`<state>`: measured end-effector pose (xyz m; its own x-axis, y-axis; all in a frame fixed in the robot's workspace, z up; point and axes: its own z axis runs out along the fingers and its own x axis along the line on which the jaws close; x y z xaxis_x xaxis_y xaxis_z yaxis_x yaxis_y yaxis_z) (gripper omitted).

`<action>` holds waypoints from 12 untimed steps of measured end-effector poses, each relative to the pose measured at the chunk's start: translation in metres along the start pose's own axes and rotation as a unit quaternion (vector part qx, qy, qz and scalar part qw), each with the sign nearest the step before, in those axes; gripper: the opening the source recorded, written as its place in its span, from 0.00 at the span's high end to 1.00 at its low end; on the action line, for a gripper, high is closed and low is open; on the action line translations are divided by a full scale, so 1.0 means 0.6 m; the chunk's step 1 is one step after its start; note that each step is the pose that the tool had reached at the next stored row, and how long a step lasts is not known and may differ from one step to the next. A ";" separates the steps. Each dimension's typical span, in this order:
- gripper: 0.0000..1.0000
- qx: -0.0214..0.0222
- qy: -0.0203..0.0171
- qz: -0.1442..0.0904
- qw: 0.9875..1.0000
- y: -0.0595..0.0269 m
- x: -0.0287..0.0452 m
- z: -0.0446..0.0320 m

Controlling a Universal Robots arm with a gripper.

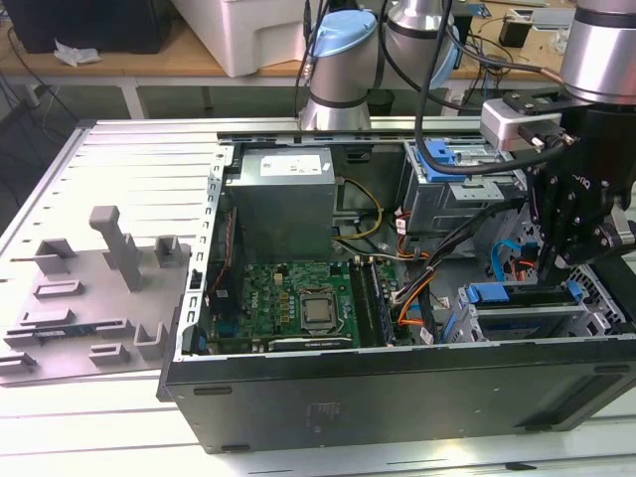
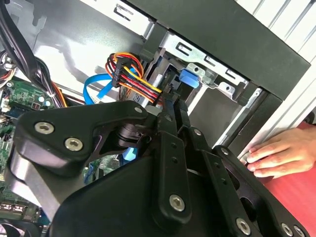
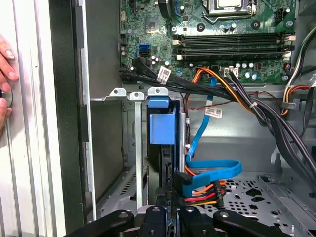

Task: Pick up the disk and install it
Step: 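Insert the first disk wire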

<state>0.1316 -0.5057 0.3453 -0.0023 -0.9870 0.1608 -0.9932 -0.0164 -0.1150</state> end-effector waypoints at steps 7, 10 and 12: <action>0.83 0.000 0.000 -0.002 1.000 0.000 0.000 0.002; 0.83 0.000 0.000 -0.002 1.000 0.001 0.000 0.002; 0.83 0.000 0.000 -0.002 1.000 0.003 0.000 0.002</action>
<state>0.1301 -0.5057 0.3441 0.0026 -0.9870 0.1608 -0.9931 -0.0214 -0.1151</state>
